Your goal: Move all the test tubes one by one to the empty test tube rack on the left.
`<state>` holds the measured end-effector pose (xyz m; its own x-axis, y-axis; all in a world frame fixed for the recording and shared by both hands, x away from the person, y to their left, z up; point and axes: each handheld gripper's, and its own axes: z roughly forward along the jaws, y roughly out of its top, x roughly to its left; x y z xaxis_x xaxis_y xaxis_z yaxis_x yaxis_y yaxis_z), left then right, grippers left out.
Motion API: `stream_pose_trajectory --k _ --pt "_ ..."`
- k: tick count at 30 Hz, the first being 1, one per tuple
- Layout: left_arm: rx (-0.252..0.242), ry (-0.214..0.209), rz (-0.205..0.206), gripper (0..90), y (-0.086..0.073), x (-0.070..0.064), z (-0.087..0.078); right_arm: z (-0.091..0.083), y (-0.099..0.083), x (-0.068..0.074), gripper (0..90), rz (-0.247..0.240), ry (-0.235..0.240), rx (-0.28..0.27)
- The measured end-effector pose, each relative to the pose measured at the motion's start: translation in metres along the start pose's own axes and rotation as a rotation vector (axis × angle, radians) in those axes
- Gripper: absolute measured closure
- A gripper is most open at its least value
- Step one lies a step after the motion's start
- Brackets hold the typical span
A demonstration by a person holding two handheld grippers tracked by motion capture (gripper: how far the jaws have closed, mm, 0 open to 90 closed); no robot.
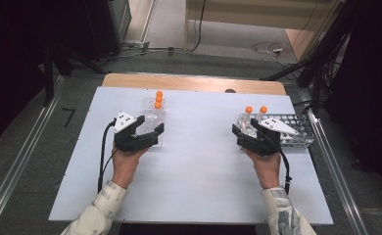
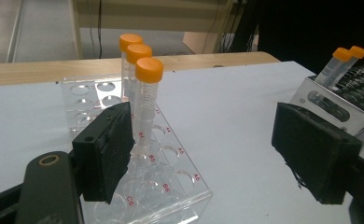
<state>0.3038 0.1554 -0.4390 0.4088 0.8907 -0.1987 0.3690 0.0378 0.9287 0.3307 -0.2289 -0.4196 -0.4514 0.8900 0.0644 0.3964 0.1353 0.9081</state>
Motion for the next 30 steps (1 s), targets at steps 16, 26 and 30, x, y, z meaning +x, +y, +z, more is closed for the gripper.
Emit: stream_pose_trajectory --k 16,26,30 --pt "0.008 0.006 0.008 21.0 -0.003 0.001 0.001 0.007 -0.006 -0.047 24.8 0.067 -0.139 0.018" --pt "0.007 0.003 0.001 21.1 -0.003 0.001 0.001 0.020 -0.010 -0.065 32.5 0.093 -0.194 0.006" --pt "0.007 0.001 0.000 21.2 -0.003 0.001 0.001 0.028 -0.011 -0.069 38.2 0.108 -0.208 0.012"
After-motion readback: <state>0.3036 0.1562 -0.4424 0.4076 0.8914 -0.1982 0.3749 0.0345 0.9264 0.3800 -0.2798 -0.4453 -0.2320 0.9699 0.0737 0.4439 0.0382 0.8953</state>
